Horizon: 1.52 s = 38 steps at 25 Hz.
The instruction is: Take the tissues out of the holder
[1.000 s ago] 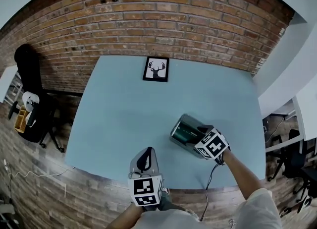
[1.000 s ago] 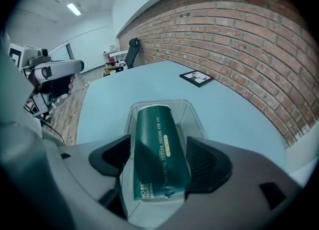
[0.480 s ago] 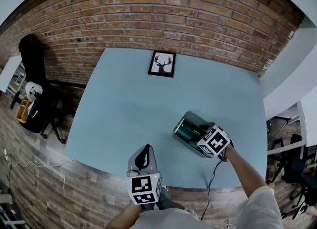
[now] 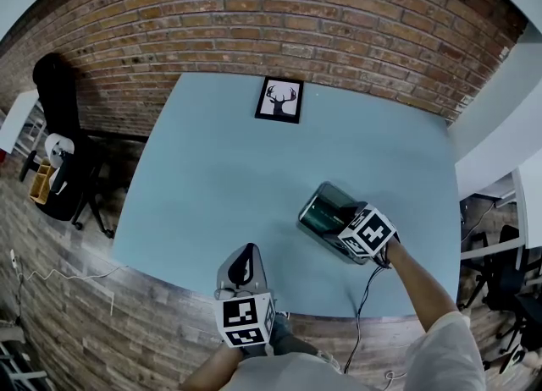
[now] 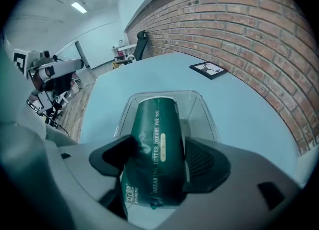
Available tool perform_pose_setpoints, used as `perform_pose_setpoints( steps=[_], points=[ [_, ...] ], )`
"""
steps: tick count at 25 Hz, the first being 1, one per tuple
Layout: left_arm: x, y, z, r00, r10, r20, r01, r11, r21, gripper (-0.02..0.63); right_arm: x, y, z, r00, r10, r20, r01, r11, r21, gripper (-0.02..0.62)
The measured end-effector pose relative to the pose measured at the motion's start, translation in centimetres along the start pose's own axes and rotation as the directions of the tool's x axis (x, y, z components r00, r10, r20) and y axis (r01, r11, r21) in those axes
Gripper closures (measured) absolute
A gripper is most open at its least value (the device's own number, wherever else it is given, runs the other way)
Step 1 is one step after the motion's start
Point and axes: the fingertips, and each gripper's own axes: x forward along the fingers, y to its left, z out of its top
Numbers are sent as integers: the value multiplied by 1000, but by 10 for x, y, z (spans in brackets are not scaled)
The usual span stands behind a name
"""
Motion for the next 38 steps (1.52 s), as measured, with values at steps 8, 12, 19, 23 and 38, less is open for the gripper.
perform_pose_setpoints(
  steps=[8,12,19,23,38],
  points=[
    [2,5,-3,1000,8,-10,-8,1000,3,598,4,2,0,1000,26,-4,-26,1000,3,267],
    [3,5,-3,1000,4,-11,-4,1000,8,598,4,3,-1,1000,15,-7,-15,1000,-6,295],
    [2,1,0,1000,-12,-5,12,1000,14,598,2,5,-1,1000,-3,-7,3,1000,6,316],
    [0,2,-1,1000,-15,-2,15,1000,17,598,0,4,-2,1000,-8,1,8,1000,18,319],
    [-8,4,15,998,-42,36,40,999,35,598,-37,-1,10,990,-117,72,112,991,66,321]
  ],
)
